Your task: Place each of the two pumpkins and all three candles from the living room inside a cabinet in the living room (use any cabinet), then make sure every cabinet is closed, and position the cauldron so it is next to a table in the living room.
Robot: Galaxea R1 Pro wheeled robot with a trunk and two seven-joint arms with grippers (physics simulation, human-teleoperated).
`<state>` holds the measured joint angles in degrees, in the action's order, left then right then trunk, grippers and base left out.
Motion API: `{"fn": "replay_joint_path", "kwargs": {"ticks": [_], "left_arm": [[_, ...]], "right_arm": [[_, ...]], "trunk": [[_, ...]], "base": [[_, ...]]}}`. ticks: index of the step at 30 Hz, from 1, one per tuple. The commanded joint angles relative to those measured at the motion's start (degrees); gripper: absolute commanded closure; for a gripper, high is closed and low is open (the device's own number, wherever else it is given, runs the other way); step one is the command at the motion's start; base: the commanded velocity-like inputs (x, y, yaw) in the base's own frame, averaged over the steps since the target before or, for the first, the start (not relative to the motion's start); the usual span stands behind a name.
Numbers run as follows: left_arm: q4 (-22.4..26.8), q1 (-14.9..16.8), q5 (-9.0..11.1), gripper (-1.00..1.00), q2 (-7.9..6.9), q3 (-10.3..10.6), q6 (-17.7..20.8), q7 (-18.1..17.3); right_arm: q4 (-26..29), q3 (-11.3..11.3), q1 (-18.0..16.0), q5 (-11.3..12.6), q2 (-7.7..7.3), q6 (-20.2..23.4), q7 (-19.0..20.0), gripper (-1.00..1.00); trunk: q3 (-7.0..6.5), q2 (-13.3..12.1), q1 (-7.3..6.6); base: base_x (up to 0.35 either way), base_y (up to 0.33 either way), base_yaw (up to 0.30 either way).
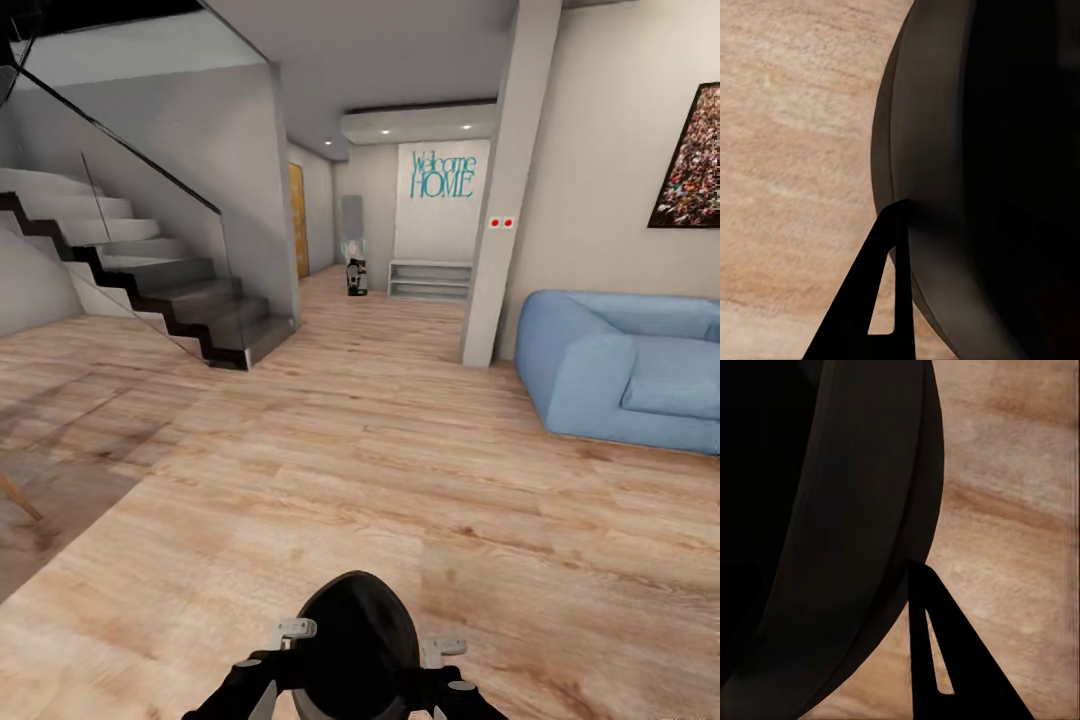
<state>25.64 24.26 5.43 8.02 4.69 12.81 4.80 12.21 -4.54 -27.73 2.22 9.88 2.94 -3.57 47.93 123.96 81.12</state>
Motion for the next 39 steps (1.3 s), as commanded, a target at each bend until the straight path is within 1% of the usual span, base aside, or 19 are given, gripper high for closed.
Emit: {"fn": "replay_joint_path", "kwargs": {"ticks": [1,27,39], "left_arm": [[0.3,0.0,0.0,1.0,-0.03,0.6,-0.1,0.5],[0.3,0.0,0.0,1.0,-0.04,0.6,0.0,0.5],[0.3,0.0,0.0,1.0,-0.07,0.6,-0.1,0.5]], "right_arm": [[0.0,0.1,0.0,1.1,0.12,0.3,0.1,1.0],[0.0,0.1,0.0,1.0,0.12,0.3,0.1,1.0],[0.0,0.1,0.0,1.1,0.12,0.3,0.1,1.0]], "trunk": [[0.05,0.0,0.01],[0.05,0.0,0.01],[0.05,0.0,0.01]], "base": [[0.248,0.0,-0.279],[0.219,0.0,-0.279],[0.111,0.0,-0.279]]}}
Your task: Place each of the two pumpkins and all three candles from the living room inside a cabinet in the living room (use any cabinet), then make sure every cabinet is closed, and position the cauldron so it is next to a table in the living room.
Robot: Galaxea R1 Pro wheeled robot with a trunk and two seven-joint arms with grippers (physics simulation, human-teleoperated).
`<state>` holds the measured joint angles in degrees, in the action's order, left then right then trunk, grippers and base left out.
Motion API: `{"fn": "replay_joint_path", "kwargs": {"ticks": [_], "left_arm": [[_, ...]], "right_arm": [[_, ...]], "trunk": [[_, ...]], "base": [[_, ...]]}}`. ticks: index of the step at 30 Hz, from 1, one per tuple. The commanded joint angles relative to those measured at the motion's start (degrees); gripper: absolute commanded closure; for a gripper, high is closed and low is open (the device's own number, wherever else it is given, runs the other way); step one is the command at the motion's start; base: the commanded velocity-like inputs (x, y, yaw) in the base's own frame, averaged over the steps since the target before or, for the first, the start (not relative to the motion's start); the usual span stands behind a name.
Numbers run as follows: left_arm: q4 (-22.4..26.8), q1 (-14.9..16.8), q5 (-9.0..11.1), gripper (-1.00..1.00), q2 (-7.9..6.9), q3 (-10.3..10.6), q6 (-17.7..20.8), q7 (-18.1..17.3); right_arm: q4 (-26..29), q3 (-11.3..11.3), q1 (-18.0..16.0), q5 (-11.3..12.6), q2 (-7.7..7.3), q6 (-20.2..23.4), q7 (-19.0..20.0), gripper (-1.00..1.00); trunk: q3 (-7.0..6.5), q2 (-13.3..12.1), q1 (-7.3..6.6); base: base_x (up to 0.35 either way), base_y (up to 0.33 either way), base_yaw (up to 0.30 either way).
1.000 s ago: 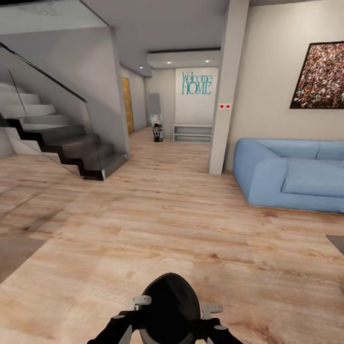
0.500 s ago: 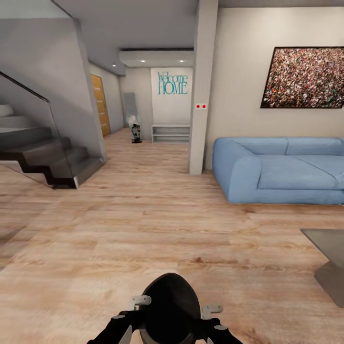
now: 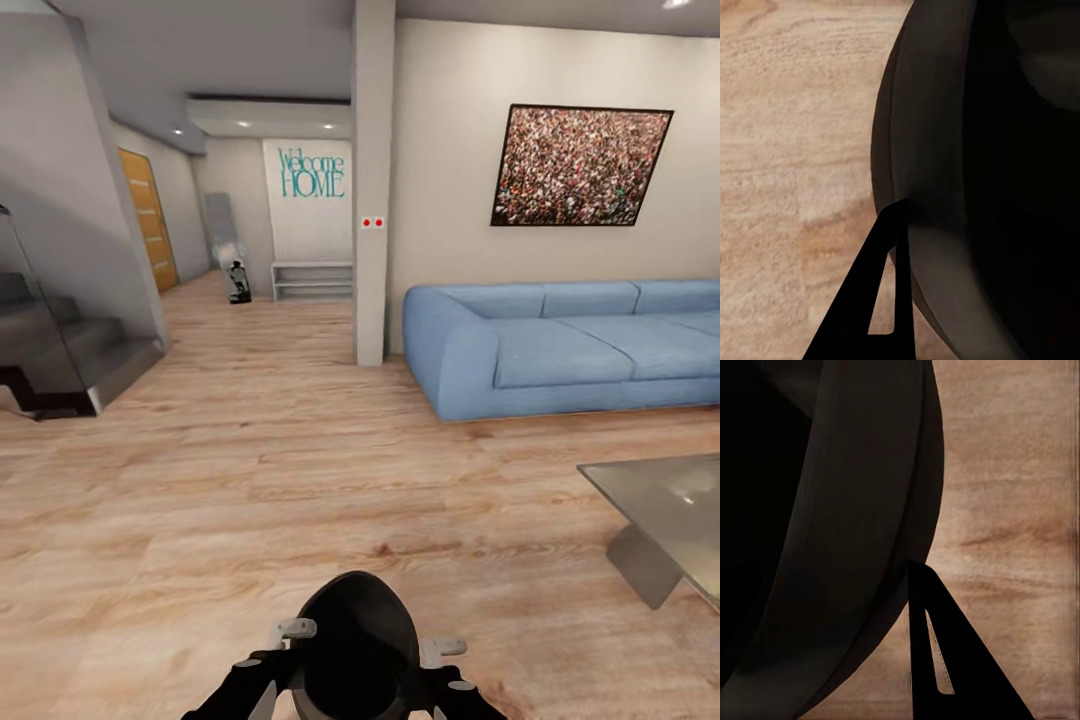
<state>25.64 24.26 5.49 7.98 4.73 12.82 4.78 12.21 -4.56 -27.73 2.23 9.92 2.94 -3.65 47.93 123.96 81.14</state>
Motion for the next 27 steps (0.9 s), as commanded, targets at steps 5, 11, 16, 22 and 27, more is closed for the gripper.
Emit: {"fn": "replay_joint_path", "kwargs": {"ticks": [5,11,16,22,27], "left_arm": [[0.3,0.0,0.0,1.0,0.0,0.5,-0.1,0.5],[0.3,0.0,0.0,1.0,0.01,0.5,-0.1,0.5],[0.3,0.0,0.0,1.0,-0.01,0.5,-0.1,0.5],[0.3,0.0,0.0,1.0,-0.05,0.5,-0.1,0.5],[0.3,0.0,0.0,1.0,-0.05,0.5,-0.1,0.5]], "right_arm": [[0.0,0.1,0.0,1.1,0.07,0.3,0.2,1.0],[0.0,0.1,0.0,1.1,0.07,0.3,0.2,1.0],[0.0,0.1,0.0,1.1,0.07,0.3,0.2,1.0],[0.0,0.1,0.0,1.0,0.07,0.3,0.2,1.0],[0.0,0.2,0.0,1.0,0.07,0.3,0.2,1.0]], "trunk": [[0.0,0.0,-0.01],[-0.12,0.0,-0.01],[-0.22,0.0,-0.01],[-0.35,0.0,-0.01],[-0.46,0.0,-0.01]], "base": [[0.006,0.0,-0.279],[0.0,0.0,-0.279],[0.0,0.0,-0.279],[0.0,0.003,-0.279],[0.0,0.105,-0.279]]}}
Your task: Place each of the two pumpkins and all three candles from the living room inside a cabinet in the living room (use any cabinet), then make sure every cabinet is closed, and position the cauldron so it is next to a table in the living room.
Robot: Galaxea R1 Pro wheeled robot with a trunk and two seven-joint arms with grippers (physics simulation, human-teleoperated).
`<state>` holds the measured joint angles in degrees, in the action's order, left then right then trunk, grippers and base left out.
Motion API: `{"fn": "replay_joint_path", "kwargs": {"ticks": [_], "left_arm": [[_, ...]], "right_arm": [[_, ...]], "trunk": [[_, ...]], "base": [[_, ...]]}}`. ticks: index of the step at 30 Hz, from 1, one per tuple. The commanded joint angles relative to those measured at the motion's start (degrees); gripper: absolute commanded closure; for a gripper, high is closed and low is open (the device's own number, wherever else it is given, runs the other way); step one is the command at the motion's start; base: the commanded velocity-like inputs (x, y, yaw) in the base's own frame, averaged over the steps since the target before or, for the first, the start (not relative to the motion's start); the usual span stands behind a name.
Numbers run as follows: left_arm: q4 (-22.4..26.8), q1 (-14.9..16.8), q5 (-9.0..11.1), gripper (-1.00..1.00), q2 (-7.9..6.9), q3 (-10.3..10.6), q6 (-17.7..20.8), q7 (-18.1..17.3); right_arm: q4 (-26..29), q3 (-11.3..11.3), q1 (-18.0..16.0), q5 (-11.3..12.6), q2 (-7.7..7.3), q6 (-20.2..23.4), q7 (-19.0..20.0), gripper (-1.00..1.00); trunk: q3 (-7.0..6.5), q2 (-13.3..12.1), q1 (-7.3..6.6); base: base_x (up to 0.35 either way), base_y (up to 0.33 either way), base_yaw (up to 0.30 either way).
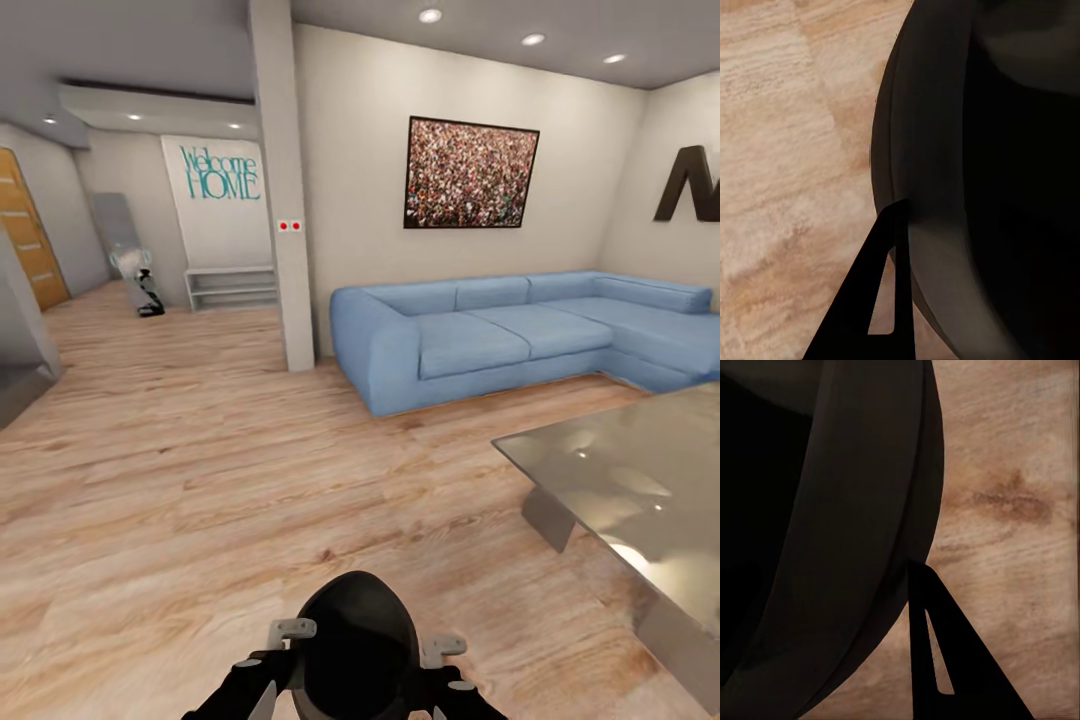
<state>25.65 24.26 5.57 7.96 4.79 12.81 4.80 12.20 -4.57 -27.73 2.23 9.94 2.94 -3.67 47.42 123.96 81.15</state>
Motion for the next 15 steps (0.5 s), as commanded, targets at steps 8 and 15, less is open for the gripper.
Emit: {"fn": "replay_joint_path", "kwargs": {"ticks": [8,15], "left_arm": [[0.3,0.0,-0.1,1.0,-0.05,0.5,0.0,0.5],[0.3,0.0,-0.1,1.0,-0.05,0.5,0.0,0.5]], "right_arm": [[0.0,0.1,0.0,1.1,0.06,0.3,0.2,1.0],[0.0,0.1,0.0,1.0,0.06,0.3,0.2,1.0]], "trunk": [[-0.14,0.0,-0.01],[-0.31,0.0,-0.01]], "base": [[0.0,0.249,-0.279],[0.001,0.282,-0.278]]}}
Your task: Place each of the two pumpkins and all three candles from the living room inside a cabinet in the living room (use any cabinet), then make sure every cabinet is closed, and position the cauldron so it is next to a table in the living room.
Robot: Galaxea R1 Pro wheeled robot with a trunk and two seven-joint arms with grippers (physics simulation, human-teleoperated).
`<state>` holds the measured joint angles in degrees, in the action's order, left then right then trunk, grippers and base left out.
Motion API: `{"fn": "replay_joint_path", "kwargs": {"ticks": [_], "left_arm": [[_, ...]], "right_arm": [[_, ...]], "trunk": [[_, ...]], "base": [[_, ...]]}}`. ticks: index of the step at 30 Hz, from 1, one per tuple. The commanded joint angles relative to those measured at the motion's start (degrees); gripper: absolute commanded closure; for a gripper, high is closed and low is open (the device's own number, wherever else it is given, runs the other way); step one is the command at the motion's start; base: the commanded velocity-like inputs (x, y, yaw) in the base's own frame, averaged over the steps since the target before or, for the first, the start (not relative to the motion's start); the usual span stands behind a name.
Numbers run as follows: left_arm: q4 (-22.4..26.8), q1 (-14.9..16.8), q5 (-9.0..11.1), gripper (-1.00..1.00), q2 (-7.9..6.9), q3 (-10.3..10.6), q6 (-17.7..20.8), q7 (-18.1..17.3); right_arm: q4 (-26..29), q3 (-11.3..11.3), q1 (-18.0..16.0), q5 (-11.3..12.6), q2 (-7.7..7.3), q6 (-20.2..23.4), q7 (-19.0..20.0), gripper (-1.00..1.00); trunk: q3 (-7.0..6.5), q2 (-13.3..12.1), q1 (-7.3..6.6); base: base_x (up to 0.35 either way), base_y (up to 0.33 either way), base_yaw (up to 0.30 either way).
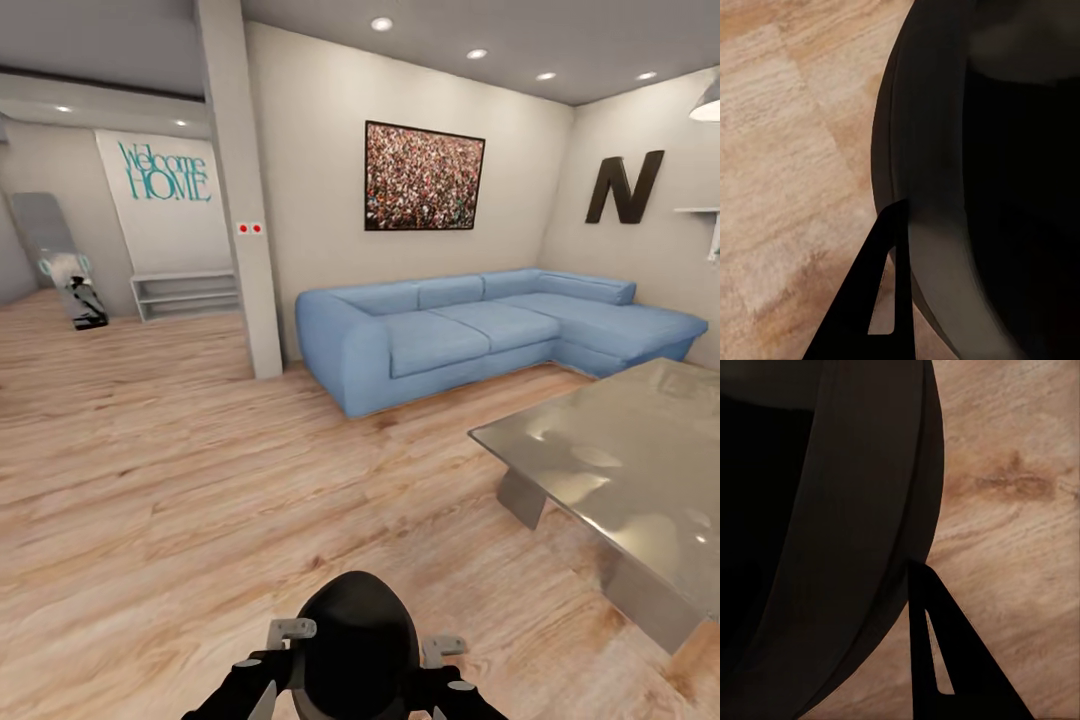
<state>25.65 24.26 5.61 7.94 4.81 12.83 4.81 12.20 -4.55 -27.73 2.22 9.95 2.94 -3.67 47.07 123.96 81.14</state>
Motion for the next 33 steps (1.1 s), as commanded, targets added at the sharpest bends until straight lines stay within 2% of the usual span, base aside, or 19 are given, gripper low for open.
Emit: {"fn": "replay_joint_path", "kwargs": {"ticks": [1,15,33], "left_arm": [[0.3,0.0,-0.2,1.0,-0.03,0.5,0.0,0.5],[0.3,0.0,-0.2,1.0,0.01,0.5,-0.1,0.5],[0.3,0.0,-0.2,1.0,-0.01,0.5,-0.1,0.5]], "right_arm": [[0.0,0.1,0.0,1.0,0.05,0.3,0.2,1.0],[0.0,0.1,0.0,1.0,0.05,0.3,0.2,1.0],[0.0,0.1,0.0,1.0,0.05,0.3,0.2,1.0]], "trunk": [[0.02,0.0,-0.01],[-0.33,0.0,-0.01],[-0.91,0.0,-0.01]], "base": [[0.027,0.283,-0.258],[0.085,0.238,-0.245],[0.094,0.109,-0.264]]}}
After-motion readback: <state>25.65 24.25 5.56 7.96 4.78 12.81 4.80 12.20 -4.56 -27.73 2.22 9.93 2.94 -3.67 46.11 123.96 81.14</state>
